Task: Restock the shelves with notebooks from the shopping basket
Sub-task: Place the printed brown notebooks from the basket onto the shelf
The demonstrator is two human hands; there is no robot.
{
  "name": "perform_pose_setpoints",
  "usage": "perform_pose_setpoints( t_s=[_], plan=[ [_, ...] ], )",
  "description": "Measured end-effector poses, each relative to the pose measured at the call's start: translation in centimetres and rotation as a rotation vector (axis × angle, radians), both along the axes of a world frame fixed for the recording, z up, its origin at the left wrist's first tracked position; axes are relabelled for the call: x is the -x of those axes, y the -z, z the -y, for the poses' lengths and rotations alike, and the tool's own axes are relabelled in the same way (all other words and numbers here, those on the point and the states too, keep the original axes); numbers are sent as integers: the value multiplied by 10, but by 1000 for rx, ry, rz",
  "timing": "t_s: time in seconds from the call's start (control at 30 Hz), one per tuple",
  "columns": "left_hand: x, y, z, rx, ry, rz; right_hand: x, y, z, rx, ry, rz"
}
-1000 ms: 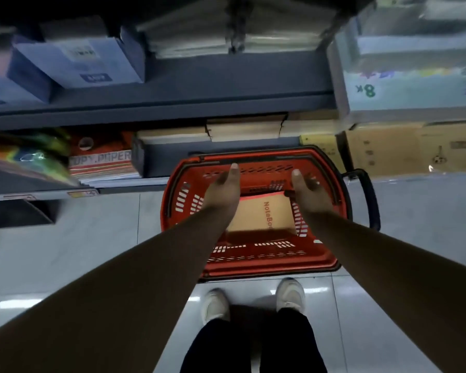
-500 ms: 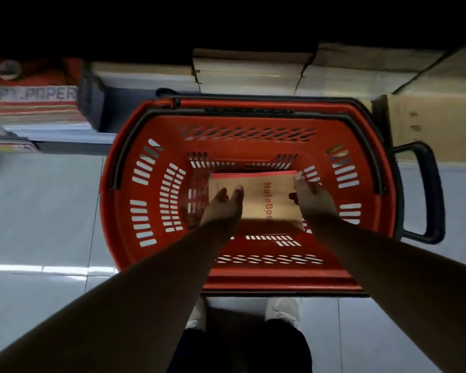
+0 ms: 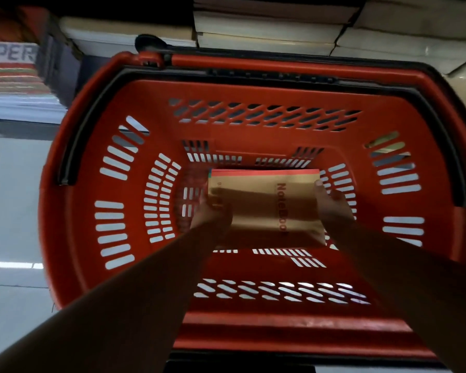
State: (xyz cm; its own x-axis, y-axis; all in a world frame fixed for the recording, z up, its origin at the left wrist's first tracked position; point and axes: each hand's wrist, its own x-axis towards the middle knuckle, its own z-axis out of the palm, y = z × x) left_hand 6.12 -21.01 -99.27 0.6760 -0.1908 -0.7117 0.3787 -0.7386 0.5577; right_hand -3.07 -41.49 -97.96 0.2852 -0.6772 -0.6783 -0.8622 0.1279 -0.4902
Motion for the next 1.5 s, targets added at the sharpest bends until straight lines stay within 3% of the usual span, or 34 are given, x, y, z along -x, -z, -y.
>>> perform_pose_setpoints(
  t_s=[0.23, 0.37, 0.63, 0.77, 0.97, 1.1, 1.33, 1.5],
  plan=[
    [11, 22, 14, 67, -195, -122, 4, 22, -1, -150, 102, -9],
    [9, 21, 14, 2, -257, -94, 7, 24, -10, -34, 130, 25],
    [3, 3, 7, -60, -321, -120, -1, 9, -4, 120, 11, -124],
    [7, -9, 7, -47, -284, -103, 3, 5, -11, 160, 56, -25],
    [0, -16, 3, -46, -375, -126, 8, -6, -8, 110, 127, -79],
    [4, -30, 1, -13, -442, -72, 10, -26, -3, 196, 85, -126],
    [22, -91, 3, -16, -561, 6, 16, -92, -16, 309, 220, -44],
    [16, -155, -3, -2, -515, 115, 7, -161, -5, 99, 233, 87]
  ],
)
